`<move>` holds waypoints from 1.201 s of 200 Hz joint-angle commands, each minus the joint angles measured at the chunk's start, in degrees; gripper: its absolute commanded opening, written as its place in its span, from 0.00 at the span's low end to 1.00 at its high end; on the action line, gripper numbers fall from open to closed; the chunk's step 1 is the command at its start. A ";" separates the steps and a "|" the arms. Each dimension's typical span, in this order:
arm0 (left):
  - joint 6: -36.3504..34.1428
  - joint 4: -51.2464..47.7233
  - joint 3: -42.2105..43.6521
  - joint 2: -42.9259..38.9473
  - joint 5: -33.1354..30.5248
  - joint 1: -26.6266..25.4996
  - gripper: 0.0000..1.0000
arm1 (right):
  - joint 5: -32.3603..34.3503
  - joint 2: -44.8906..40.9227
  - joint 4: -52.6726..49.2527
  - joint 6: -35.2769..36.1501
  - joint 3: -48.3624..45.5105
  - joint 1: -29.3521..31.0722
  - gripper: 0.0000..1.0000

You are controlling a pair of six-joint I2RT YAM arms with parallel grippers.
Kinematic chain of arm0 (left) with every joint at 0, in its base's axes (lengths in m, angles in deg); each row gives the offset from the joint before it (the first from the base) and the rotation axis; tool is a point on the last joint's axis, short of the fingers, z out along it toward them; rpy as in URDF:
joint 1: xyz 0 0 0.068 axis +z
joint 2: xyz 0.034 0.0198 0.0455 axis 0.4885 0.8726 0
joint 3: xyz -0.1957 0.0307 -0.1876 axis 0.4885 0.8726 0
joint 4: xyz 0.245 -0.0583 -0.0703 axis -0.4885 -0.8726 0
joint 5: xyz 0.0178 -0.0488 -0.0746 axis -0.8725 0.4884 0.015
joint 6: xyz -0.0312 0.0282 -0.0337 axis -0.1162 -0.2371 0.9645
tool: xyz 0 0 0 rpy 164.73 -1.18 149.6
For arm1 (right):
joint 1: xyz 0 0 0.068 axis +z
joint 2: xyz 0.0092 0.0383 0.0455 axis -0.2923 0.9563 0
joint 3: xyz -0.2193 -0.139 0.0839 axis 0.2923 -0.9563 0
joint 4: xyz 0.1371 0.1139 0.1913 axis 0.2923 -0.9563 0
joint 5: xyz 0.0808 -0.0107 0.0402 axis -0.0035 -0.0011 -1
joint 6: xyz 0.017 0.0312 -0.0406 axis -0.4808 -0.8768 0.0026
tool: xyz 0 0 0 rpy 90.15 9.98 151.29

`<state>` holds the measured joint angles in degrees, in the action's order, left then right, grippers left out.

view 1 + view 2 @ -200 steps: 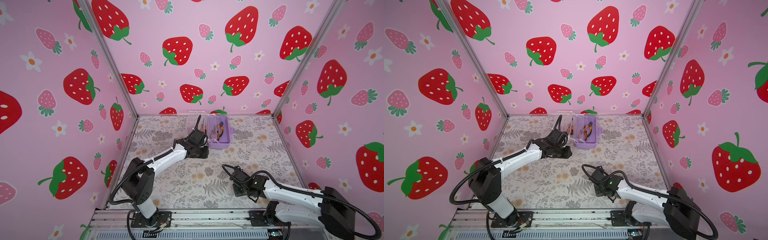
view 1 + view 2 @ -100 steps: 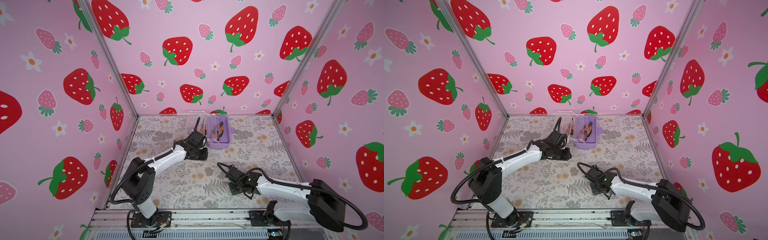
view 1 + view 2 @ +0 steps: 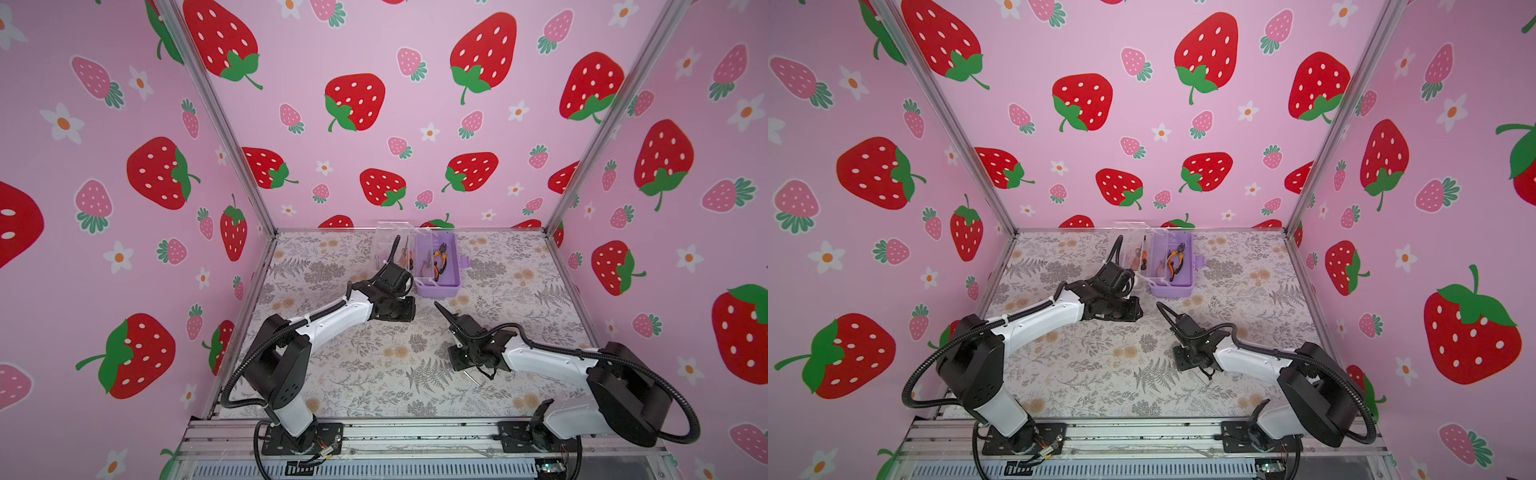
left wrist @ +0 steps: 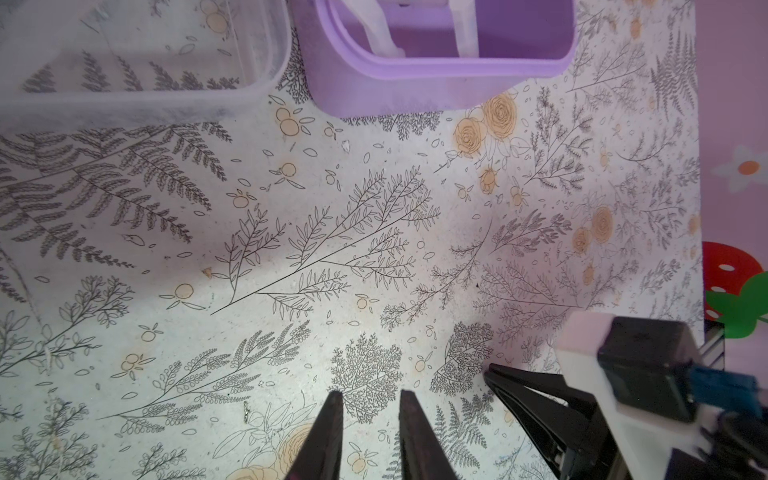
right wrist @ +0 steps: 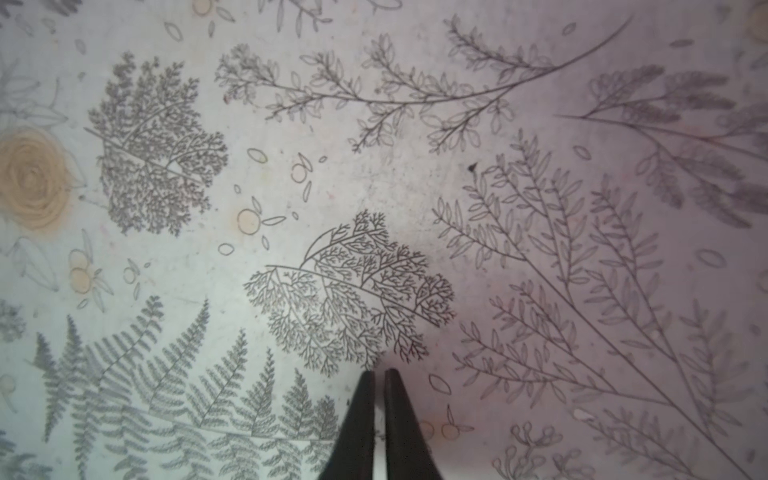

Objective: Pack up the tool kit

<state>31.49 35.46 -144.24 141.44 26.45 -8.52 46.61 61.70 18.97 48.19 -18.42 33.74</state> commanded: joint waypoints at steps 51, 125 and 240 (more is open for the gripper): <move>0.56 1.26 0.15 1.60 1.44 0.49 0.27 | -2.13 -12.99 -13.74 -5.32 -5.00 1.43 0.51; 0.74 1.54 0.80 1.75 2.11 0.63 0.27 | 3.04 -7.96 -13.07 -9.39 -8.87 3.78 0.26; 1.09 1.11 0.46 1.92 2.49 0.82 0.27 | 3.45 1.21 -2.52 -5.36 -3.94 1.52 0.00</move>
<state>32.54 36.93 -144.04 143.69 28.41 -7.99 52.16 58.53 15.29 41.46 -21.17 36.63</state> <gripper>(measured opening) 0.267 0.055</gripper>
